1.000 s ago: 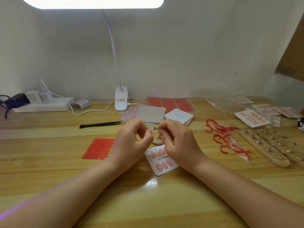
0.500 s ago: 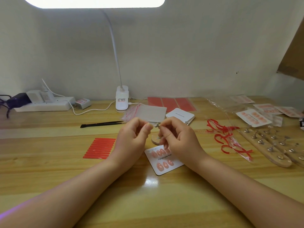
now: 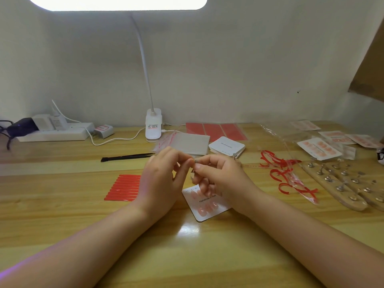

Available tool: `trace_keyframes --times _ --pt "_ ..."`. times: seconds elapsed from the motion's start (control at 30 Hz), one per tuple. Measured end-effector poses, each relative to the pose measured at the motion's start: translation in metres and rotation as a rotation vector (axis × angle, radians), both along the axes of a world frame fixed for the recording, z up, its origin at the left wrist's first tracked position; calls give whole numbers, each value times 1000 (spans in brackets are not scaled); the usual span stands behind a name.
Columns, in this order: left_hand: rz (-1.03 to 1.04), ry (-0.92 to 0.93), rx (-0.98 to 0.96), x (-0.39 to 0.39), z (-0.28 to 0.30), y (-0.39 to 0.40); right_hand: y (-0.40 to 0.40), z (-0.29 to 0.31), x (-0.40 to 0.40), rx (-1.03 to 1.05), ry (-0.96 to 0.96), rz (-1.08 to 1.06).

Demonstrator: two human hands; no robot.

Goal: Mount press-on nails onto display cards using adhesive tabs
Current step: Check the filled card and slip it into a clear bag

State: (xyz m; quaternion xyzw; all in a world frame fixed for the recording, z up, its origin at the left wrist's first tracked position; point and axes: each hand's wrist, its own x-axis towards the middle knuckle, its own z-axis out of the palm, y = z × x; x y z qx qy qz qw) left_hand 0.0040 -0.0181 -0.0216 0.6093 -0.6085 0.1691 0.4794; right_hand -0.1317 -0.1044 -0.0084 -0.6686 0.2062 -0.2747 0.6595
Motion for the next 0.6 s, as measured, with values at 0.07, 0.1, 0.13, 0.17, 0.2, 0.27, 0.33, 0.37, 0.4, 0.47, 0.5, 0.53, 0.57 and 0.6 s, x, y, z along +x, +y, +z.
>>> trace_keyframes --times 0.07,0.1,0.13,0.17,0.2,0.27,0.33,0.37,0.4,0.47,0.5,0.53,0.57,0.6 --pt "7 -12 -16 0 1 0 2 1 1 33 -27 11" --pt "6 -16 -21 0 1 0 2 1 1 41 -42 5" --pt "2 -12 -25 -1 1 0 2 1 1 44 -56 -4" --pt "-5 2 -28 -2 1 0 3 1 2 41 -66 -12" --pt "-9 24 -27 -3 0 -1 4 0 2 35 -75 -19" --pt "-4 65 -13 -4 0 -1 8 -1 4 33 -93 -28" --pt "17 100 7 -5 -1 -1 7 1 5 87 -136 -59" --pt "25 135 16 -4 -1 -1 3 4 4 145 -175 -99" --pt "34 185 30 -2 -1 -1 -5 8 1 201 -219 -150" --pt "34 339 81 3 1 -2 -25 18 -9 206 -271 -257" --pt "8 439 107 4 2 -2 -33 21 -13 145 -254 -303" --pt "-30 535 124 4 4 -1 -39 20 -17 60 -215 -337" --pt "-68 612 131 3 5 -1 -42 17 -18 -32 -163 -359" --pt "-94 656 134 2 5 -1 -43 11 -18 -119 -106 -371"
